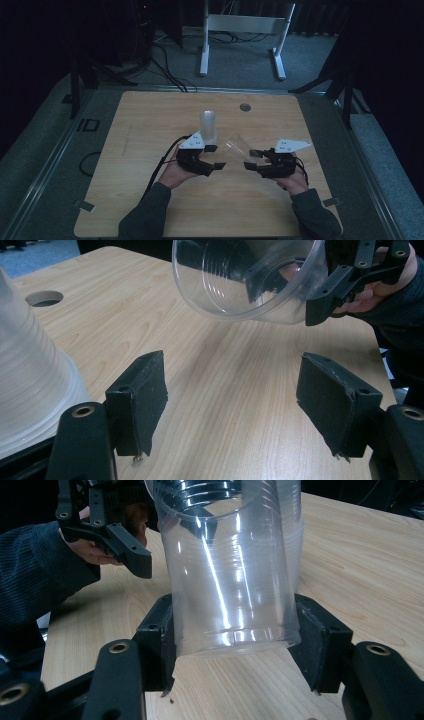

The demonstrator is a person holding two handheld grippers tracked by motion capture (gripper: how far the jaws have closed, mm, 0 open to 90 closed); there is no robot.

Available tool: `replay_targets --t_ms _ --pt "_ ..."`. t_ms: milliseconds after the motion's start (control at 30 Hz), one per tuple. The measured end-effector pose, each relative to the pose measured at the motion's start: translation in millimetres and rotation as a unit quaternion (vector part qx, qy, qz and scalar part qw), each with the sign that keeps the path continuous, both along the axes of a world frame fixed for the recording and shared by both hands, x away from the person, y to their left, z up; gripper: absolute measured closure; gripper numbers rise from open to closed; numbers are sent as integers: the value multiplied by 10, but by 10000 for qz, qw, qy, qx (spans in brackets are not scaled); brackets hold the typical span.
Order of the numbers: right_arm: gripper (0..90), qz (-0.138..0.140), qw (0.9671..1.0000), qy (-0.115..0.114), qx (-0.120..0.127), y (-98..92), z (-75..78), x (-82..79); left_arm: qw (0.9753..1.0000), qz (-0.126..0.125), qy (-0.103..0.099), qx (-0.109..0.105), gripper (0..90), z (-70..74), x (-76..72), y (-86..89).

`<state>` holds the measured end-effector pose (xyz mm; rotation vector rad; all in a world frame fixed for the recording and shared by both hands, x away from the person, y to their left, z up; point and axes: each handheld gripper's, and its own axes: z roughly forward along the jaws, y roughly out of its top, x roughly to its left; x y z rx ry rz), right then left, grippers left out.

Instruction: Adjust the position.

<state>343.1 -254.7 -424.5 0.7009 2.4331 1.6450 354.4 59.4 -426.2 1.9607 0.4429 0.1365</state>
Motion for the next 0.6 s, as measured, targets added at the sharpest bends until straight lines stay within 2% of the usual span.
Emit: replay_targets --t_ms 600 --pt "419 18 9998 23 178 6 -31 0 9996 -92 111 -251 281 -12 16 -16"
